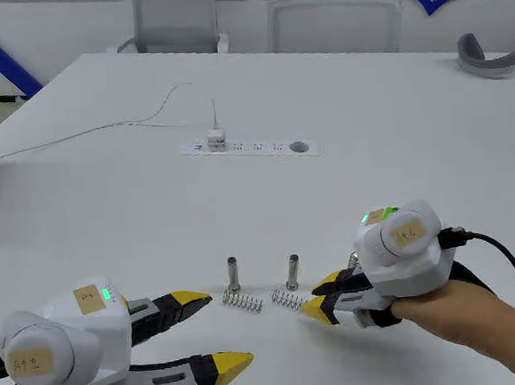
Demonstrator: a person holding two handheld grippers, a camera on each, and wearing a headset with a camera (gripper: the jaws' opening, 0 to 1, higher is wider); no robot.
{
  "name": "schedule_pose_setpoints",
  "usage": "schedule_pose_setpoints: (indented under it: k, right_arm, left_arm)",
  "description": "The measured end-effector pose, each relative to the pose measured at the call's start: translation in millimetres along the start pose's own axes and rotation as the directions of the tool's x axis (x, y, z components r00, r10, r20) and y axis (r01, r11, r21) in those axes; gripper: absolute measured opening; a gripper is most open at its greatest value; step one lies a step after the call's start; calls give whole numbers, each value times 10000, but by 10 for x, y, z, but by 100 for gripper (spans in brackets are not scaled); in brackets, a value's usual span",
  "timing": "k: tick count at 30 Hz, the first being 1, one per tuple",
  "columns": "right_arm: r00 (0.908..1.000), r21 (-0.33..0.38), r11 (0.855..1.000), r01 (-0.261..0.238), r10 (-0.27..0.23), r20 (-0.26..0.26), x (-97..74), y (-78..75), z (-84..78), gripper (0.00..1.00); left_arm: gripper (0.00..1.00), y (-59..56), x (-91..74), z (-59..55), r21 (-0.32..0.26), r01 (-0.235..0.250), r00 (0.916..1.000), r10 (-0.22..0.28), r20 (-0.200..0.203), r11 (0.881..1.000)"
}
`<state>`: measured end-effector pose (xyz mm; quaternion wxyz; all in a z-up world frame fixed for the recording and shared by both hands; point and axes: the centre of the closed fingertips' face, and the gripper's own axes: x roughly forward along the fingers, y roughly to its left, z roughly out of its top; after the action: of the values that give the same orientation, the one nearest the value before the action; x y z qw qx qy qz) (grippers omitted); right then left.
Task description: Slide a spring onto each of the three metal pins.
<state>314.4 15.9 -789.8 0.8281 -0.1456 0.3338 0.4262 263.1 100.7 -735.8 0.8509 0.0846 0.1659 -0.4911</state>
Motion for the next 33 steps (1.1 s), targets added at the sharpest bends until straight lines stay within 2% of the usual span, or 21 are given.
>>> schedule_pose_setpoints:
  k: [8, 22, 27, 33]
  right_arm:
    - [9995, -119, 9998, -131, 128, -280, 78, 16, -66, 16]
    - [9992, -421, 9991, -95, 79, -399, 113, 8, -94, 12]
    - [9990, -553, 9983, -177, 153, -427, 73, 34, -93, 12]
    - [9983, -1039, 9936, -438, 396, -421, -44, 126, -33, 12]
  left_arm:
    - [50, 9, -7, -16, -23, -23, 10000, 23, -52, 10000]
    - [49, 5, -18, -23, -56, -33, 10000, 32, -77, 10000]
    - [48, -17, -13, -19, -15, -9, 10000, 9, -86, 10000]
    - [47, -56, 3, -9, 61, 112, 9999, -111, -109, 9999]
